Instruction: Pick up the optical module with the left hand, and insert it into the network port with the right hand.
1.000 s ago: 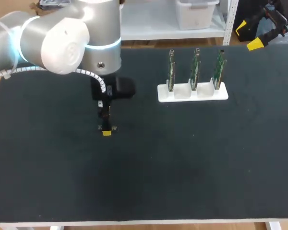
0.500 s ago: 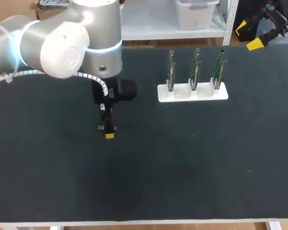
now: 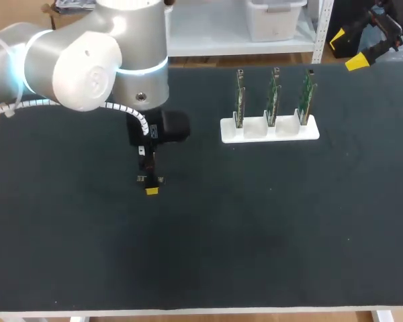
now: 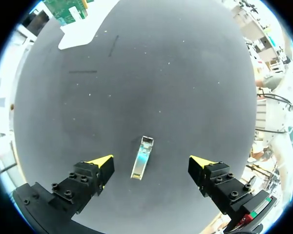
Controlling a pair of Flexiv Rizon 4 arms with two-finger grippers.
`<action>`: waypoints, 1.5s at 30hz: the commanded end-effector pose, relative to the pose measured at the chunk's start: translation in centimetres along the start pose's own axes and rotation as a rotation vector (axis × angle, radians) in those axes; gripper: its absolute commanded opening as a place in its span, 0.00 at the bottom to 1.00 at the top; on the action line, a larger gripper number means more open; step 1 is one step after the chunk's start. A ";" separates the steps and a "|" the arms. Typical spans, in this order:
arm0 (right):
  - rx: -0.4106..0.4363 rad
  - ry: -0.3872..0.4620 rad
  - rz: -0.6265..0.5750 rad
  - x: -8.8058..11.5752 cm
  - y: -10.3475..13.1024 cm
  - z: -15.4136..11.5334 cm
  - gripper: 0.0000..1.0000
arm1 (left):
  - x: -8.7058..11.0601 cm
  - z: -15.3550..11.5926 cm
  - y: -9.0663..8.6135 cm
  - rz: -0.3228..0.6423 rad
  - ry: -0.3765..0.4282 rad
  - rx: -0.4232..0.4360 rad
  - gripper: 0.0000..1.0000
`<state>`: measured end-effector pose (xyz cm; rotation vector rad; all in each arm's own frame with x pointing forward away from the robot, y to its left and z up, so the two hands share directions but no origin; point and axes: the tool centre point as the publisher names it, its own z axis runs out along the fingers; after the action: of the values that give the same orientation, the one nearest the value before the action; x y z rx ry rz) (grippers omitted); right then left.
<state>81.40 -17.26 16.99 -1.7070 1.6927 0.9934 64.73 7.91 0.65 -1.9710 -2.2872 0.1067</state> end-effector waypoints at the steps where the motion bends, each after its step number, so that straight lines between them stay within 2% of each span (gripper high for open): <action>1: -0.268 0.000 0.001 0.0 -0.8 -0.2 1.00 | -0.8 -0.1 -0.2 0.030 0.006 -0.015 1.00; 2: -0.268 0.000 0.001 0.0 -0.8 -0.2 1.00 | -1.4 -0.2 -0.2 0.080 0.002 -0.008 1.00; 5: -0.268 0.000 0.001 0.0 -0.8 -0.2 1.00 | -2.2 0.1 -0.4 0.121 0.010 -0.024 1.00; 16: -0.268 0.000 0.001 0.0 -0.8 -0.2 1.00 | -2.0 -0.2 -0.8 0.191 0.001 -0.071 1.00; 22: -0.268 0.000 0.001 0.0 -0.8 -0.2 1.00 | -0.8 -0.2 -0.4 0.167 0.012 -0.086 1.00; 30: -0.268 0.000 0.001 0.0 -0.8 -0.2 1.00 | 1.2 0.6 0.0 0.106 0.020 -0.059 1.00; 45: -0.268 0.000 0.001 0.0 -0.8 -0.2 1.00 | 1.8 1.4 -0.7 0.124 0.026 -0.063 1.00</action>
<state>81.40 -17.26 16.99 -1.7070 1.6927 0.9934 64.00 9.41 -0.60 -2.1265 -2.1698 0.0261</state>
